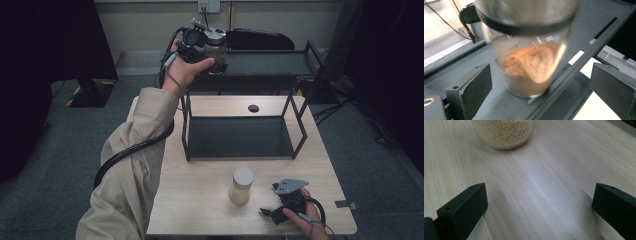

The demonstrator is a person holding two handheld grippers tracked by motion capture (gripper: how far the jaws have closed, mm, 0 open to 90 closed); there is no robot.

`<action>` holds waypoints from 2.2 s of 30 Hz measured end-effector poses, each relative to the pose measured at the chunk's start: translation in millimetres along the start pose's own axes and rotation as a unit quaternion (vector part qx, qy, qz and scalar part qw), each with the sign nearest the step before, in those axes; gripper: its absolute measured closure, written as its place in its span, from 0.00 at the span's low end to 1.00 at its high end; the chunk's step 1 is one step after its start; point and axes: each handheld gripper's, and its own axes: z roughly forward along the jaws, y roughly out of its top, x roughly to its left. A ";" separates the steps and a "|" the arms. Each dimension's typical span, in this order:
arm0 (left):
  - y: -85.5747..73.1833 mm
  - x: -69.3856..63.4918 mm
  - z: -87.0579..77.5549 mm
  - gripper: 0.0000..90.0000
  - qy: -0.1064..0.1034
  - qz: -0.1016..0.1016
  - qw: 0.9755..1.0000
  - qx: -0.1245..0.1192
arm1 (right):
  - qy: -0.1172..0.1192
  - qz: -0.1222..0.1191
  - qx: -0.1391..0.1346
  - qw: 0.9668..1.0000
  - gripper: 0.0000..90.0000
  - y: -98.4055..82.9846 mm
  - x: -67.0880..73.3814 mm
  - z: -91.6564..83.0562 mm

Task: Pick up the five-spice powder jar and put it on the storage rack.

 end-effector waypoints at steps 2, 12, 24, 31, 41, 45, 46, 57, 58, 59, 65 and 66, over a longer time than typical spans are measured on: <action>-4.5 -1.4 -1.9 0.04 -0.001 -0.002 1.000 -0.002 | 0.000 0.000 0.000 1.000 0.00 0.0 0.0 0.0; -21.0 -9.3 -13.6 0.01 -0.014 0.005 1.000 -0.017 | 0.000 0.000 0.000 1.000 0.00 0.0 0.1 0.0; -52.7 -15.9 -15.2 0.01 -0.042 0.007 0.999 -0.024 | 0.000 0.000 0.000 1.000 0.00 -0.1 0.0 0.0; -74.7 -14.1 -8.3 0.01 -0.060 0.008 0.998 -0.030 | 0.000 0.000 0.000 1.000 0.00 -0.1 0.2 0.1; -106.3 -12.4 0.3 0.01 -0.077 0.008 0.996 -0.033 | -0.001 0.000 0.000 1.000 0.00 -0.1 0.2 0.1; -117.7 -11.6 3.4 0.01 -0.081 0.004 0.996 -0.030 | -0.001 0.000 0.000 1.000 0.00 0.0 0.2 0.0; -120.8 -11.7 4.1 0.01 -0.081 0.002 0.996 -0.030 | -0.001 0.000 -0.001 1.000 0.00 -0.2 0.2 0.1; -158.8 -9.2 17.1 0.01 -0.097 -0.012 0.995 -0.024 | -0.001 0.000 -0.001 1.000 0.00 -0.2 0.3 0.1; -161.7 -9.3 18.0 0.01 -0.097 -0.014 0.995 -0.022 | -0.001 0.000 -0.001 1.000 0.00 -0.2 0.3 0.1; -164.0 -9.0 18.7 0.01 -0.098 -0.015 0.995 -0.023 | -0.001 0.000 0.000 1.000 0.00 -0.2 0.3 0.1; -181.7 -9.3 22.4 0.01 -0.100 -0.016 0.995 -0.017 | -0.001 0.000 0.000 1.000 0.00 -0.2 0.5 0.1; -181.7 -9.3 22.4 0.01 -0.100 -0.016 0.995 -0.017 | -0.001 0.000 0.000 1.000 0.00 -0.2 0.5 0.1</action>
